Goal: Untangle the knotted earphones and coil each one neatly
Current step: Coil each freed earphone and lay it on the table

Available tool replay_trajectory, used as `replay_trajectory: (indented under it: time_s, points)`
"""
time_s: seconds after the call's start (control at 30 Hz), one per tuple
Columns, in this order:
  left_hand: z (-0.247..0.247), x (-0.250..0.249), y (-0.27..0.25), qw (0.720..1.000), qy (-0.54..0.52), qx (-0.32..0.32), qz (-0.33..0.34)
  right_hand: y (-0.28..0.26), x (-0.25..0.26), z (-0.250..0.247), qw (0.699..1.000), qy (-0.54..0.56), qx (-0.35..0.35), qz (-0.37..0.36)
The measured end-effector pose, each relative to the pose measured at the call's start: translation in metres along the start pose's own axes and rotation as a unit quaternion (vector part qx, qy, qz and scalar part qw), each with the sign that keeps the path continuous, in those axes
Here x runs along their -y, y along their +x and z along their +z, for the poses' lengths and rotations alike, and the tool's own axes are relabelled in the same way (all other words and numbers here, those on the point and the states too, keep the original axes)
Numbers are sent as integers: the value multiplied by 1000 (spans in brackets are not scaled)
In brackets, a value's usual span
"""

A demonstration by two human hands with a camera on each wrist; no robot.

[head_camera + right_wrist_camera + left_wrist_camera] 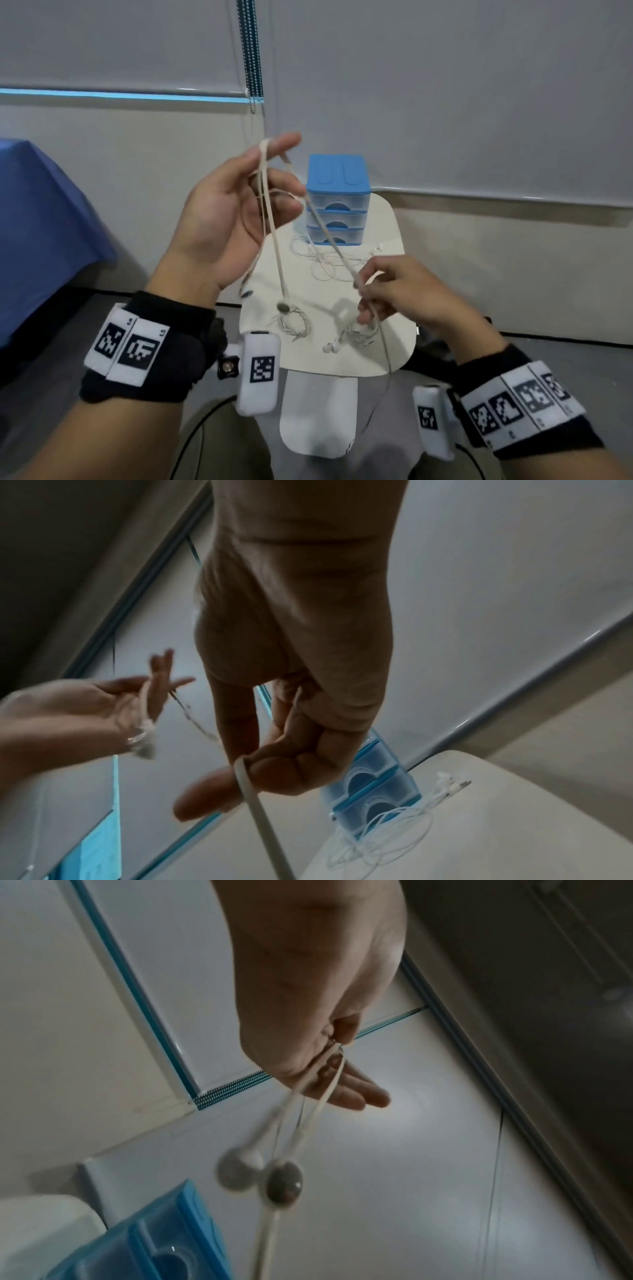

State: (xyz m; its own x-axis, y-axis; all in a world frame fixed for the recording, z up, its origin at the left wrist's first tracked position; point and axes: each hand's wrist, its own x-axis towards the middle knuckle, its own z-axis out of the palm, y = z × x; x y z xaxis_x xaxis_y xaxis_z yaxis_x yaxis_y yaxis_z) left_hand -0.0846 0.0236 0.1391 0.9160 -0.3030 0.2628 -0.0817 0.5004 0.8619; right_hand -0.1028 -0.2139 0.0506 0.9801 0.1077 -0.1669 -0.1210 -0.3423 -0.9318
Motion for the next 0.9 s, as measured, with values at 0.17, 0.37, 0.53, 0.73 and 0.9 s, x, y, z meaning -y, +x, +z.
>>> replay_trajectory:
  time_s: [0.17,0.37,0.53,0.73,0.9]
  points:
    - [-12,-6,21,991,20,-118,63,-20,3,11,996,19,89,7]
    - [-19,-2,39,976,47,-190,97,-37,21,11,990,40,131,-30]
    - [-33,12,51,968,119,-200,98,-48,34,9,985,77,145,-59]
    - [-51,54,46,922,375,-66,67,-43,64,-5,987,133,67,-60]
    - [-50,76,21,899,421,114,-41,-27,99,-41,985,153,11,-75]
